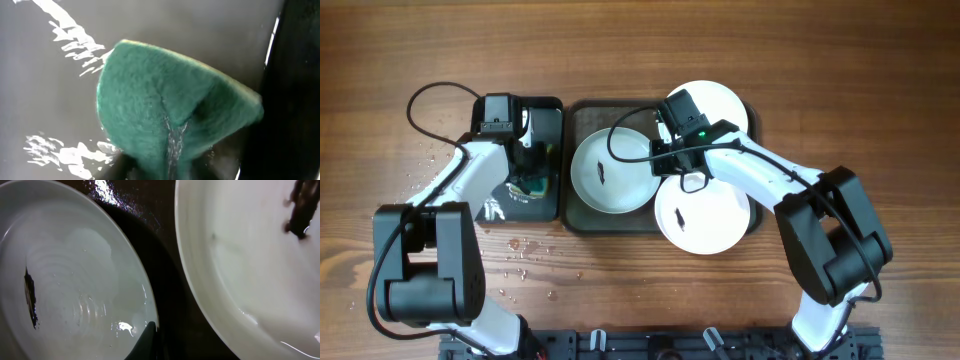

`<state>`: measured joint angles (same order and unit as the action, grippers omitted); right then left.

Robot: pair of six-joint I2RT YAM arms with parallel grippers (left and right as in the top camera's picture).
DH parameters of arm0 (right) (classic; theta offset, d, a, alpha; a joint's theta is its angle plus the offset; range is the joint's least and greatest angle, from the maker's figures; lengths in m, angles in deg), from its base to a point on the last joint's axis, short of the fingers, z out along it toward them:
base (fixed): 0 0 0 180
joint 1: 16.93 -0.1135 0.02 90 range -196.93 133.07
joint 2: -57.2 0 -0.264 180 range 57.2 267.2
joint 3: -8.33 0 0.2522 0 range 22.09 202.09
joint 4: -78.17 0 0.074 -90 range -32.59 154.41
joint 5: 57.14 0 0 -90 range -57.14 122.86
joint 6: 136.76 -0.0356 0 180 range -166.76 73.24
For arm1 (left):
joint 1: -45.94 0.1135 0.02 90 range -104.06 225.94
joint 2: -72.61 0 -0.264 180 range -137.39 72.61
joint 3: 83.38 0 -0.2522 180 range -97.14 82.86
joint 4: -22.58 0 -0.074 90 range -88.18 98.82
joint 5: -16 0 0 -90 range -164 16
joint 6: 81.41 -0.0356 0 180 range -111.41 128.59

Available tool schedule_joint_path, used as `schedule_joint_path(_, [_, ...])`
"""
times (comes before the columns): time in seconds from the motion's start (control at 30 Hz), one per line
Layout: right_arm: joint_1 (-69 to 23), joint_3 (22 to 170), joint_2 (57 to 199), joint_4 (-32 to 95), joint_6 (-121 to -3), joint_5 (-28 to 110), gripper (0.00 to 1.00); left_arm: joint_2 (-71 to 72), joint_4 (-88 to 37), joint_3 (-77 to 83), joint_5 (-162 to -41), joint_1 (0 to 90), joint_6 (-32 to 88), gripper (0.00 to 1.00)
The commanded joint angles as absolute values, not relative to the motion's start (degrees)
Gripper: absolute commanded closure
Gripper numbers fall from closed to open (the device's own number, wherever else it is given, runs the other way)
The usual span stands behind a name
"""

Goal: Clean dirty plates on tray and stack at the side
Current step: 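Lift the green sponge with the left gripper out of the black tray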

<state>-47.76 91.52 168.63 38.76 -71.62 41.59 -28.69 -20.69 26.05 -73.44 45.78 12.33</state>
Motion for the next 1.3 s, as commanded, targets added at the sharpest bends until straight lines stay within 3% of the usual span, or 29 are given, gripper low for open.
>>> schedule_joint_path(0.0, [-47.6,91.0,167.6,38.9,-72.3,41.2,0.94,-29.0,-21.0,26.6,-73.2,46.3,12.0,0.96])
schedule_joint_path(0.3, [-47.6,91.0,167.6,38.9,-72.3,41.5,0.95,-16.1,-25.7,22.9,-72.7,46.6,12.0,0.96])
schedule_joint_path(0.63, [-47.6,91.0,167.6,39.1,-72.3,41.7,0.96,3.3,-20.9,22.9,-69.0,46.6,12.0,0.96])
schedule_joint_path(1.27, [-47.6,91.0,167.6,39.1,-72.2,41.9,0.95,-1.6,-19.7,22.9,-69.0,46.6,12.0,0.96])
